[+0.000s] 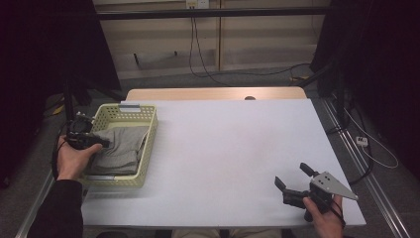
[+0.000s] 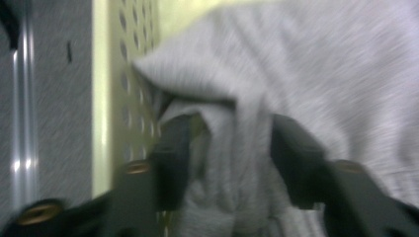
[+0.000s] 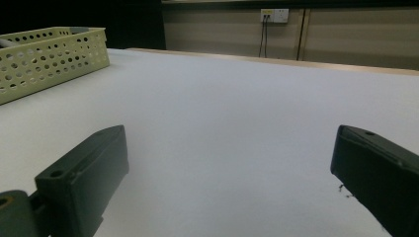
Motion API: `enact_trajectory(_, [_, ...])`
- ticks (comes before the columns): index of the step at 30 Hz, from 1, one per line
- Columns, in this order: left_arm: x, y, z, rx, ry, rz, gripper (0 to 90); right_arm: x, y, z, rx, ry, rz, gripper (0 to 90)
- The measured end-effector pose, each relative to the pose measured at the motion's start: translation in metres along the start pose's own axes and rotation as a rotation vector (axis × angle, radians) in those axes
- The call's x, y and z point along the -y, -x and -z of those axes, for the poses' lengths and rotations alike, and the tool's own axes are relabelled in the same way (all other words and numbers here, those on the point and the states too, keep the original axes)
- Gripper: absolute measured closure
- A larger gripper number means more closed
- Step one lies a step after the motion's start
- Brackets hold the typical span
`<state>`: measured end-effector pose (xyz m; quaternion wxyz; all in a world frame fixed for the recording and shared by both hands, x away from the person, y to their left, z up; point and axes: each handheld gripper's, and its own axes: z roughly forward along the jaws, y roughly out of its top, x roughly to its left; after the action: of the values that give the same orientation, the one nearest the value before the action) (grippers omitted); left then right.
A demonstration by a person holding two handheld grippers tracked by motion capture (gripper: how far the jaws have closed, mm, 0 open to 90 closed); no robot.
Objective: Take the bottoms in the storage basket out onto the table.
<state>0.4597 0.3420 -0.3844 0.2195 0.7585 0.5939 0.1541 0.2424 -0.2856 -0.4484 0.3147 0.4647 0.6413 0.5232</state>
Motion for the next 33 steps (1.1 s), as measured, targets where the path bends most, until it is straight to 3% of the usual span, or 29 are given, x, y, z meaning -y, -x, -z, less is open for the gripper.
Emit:
enact_trajectory(6, [-0.011,0.007,0.015,0.062,0.132,0.001,39.5,0.0,-0.001,0.0,0.0,-0.002,-0.001,0.9])
enact_trajectory(8, [-0.014,0.012,0.008,0.053,0.12,-0.012,40.5,0.0,-0.001,0.0,-0.001,0.0,-0.002,0.9])
enact_trajectory(10, [-0.015,0.015,0.001,0.053,0.132,-0.041,50.8,0.0,0.0,0.0,-0.002,0.0,-0.002,0.9])
enact_trajectory(12, [-0.016,0.017,-0.007,0.051,0.114,-0.046,56.8,0.0,0.0,0.0,-0.003,0.0,-0.002,0.9])
enact_trajectory(13, [-0.016,0.017,-0.012,0.055,0.081,-0.044,61.7,0.0,0.0,0.0,-0.003,0.0,-0.001,0.9])
enact_trajectory(16, [-0.014,0.016,-0.024,0.011,0.042,-0.06,78.4,0.0,0.0,0.0,-0.003,0.0,-0.002,0.9])
enact_trajectory(18, [-0.011,0.013,-0.027,0.007,0.018,-0.036,83.8,0.0,0.0,0.0,-0.003,-0.001,0.001,0.9])
enact_trajectory(19, [-0.011,0.01,-0.029,-0.019,0.003,-0.024,85.8,0.0,0.0,0.0,-0.002,-0.003,0.001,0.9])
enact_trajectory(22, [-0.009,0.005,-0.034,-0.048,-0.024,0.003,85.4,0.0,0.0,0.0,-0.001,-0.002,0.002,0.9])
enact_trajectory(23, [-0.009,0.004,-0.037,-0.058,-0.058,-0.01,83.6,0.0,0.0,0.0,-0.001,-0.002,0.002,0.9])
enact_trajectory(27, [-0.008,0.002,-0.05,-0.08,-0.099,-0.016,79.2,0.0,0.0,0.0,-0.001,-0.002,0.003,0.9])
enact_trajectory(33, [-0.01,0.003,-0.055,-0.073,-0.094,-0.016,79.2,0.0,0.0,0.0,-0.003,-0.002,0.002,0.9])
